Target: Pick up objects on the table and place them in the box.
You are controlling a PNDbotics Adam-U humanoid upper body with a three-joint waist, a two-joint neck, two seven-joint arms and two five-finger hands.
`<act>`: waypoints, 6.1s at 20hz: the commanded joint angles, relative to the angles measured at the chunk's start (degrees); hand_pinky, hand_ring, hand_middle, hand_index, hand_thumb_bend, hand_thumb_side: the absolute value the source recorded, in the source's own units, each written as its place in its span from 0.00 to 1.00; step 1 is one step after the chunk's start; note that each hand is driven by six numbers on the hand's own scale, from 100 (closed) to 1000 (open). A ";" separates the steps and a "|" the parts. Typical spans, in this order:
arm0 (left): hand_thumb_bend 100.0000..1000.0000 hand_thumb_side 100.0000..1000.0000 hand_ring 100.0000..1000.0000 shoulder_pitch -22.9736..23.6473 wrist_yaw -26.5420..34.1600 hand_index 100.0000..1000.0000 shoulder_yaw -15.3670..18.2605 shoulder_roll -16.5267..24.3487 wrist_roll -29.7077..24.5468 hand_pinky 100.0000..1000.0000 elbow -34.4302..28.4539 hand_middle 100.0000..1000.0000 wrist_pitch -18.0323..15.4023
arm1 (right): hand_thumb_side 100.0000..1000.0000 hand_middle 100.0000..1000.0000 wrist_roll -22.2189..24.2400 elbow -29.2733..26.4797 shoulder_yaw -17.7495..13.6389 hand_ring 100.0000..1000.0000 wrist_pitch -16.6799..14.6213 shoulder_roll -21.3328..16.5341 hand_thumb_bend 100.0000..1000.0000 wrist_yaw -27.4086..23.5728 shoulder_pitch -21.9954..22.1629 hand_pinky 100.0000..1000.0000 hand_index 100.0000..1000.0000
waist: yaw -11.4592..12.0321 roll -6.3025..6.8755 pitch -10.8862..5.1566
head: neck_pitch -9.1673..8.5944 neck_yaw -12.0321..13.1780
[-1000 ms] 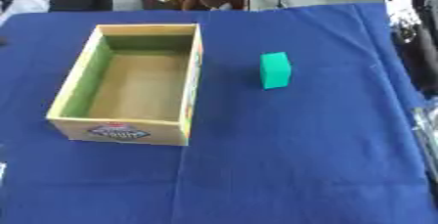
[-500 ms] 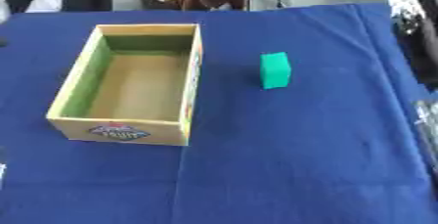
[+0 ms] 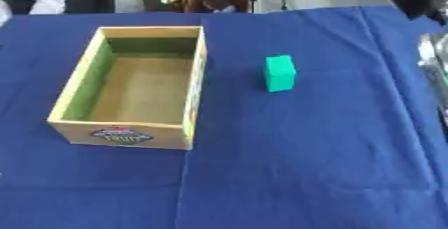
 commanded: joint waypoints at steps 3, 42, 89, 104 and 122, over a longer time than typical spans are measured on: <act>0.00 0.96 0.68 -0.25 0.14 0.73 -0.24 0.57 -0.41 0.45 -0.98 0.85 -0.02 | 1.00 0.74 4.24 5.95 4.20 0.87 0.66 -2.05 0.00 4.59 -6.40 0.85 0.86 | 0.12 -0.08 -1.30 | 0.16 -0.15; 0.00 0.97 0.69 0.58 0.35 0.72 -0.64 0.75 -1.01 0.45 -0.98 0.86 0.87 | 0.57 0.93 48.04 44.55 4.22 0.97 -19.18 3.24 0.55 25.77 -21.29 0.92 1.00 | -0.11 -0.54 -1.06 | -0.10 0.10; 0.00 0.97 0.69 0.13 0.51 0.72 -0.95 0.15 -1.96 0.45 -0.98 0.86 1.15 | 0.38 0.67 45.60 51.36 9.30 0.85 -24.63 3.30 0.29 33.61 -18.10 0.80 0.79 | 0.50 0.00 0.13 | -0.62 -0.63; 0.00 0.97 0.69 0.15 0.60 0.72 -1.01 0.09 -2.28 0.45 -0.98 0.86 1.19 | 0.43 0.58 42.09 51.54 9.52 0.83 -24.40 3.74 0.34 33.30 -18.18 0.79 0.87 | 0.39 -0.07 0.25 | -0.60 -0.61; 0.00 0.97 0.70 0.14 0.51 0.72 -1.00 -0.05 -2.55 0.45 -0.98 0.87 1.55 | 0.42 0.36 34.77 51.62 8.89 0.74 -20.85 4.12 0.00 31.17 -17.95 0.74 0.46 | 0.60 -0.19 0.50 | -0.99 -0.54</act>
